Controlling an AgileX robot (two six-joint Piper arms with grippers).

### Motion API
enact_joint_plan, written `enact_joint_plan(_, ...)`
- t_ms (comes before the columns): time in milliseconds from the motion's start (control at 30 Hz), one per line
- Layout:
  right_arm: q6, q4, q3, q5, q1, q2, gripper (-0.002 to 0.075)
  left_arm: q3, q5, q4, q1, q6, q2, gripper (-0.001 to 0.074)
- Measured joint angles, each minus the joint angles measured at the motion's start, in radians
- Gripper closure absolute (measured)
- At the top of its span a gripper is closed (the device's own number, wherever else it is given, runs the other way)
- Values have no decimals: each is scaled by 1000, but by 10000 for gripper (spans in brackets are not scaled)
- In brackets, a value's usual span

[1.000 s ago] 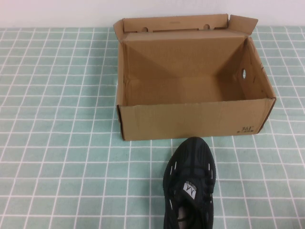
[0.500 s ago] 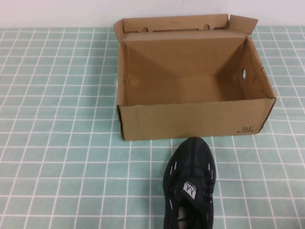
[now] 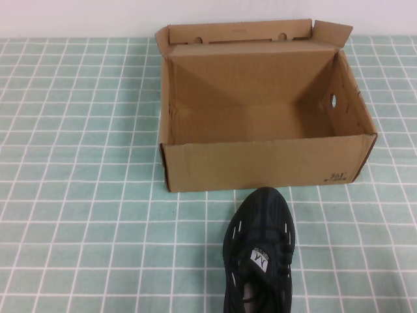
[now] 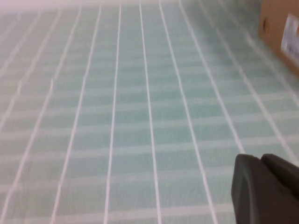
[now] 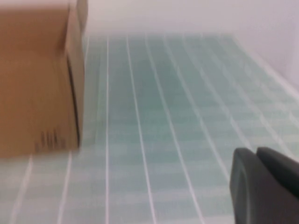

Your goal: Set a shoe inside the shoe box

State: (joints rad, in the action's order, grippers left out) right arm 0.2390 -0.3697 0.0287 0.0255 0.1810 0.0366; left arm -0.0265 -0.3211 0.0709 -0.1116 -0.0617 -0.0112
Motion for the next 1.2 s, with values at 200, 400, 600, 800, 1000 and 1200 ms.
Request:
enact_joint_plan(200,-3,-276,0,-317,0,0,733,0,202,0,0,0,0,738)
enact_joint_plan(400,-1,-565,0,-475,0,0,733,0,389,0,0,0,0,738)
enact_joint_plan(600,-1,-797,0,-546,0,0,733,0,393,2,0,0,0,738)
enact_joint_plan(800,-2,-744,-2,-562,0,0,733,0,393,2,0,0,0,738)
enact_joint_plan(1000,-37,-253,-120,-421,0,0,733,0,445,2,0,-99,0,738)
enact_joint_plan(1200,-239,-133,-279,-475,0,0,733,0,718,2,0,-213,0,738)
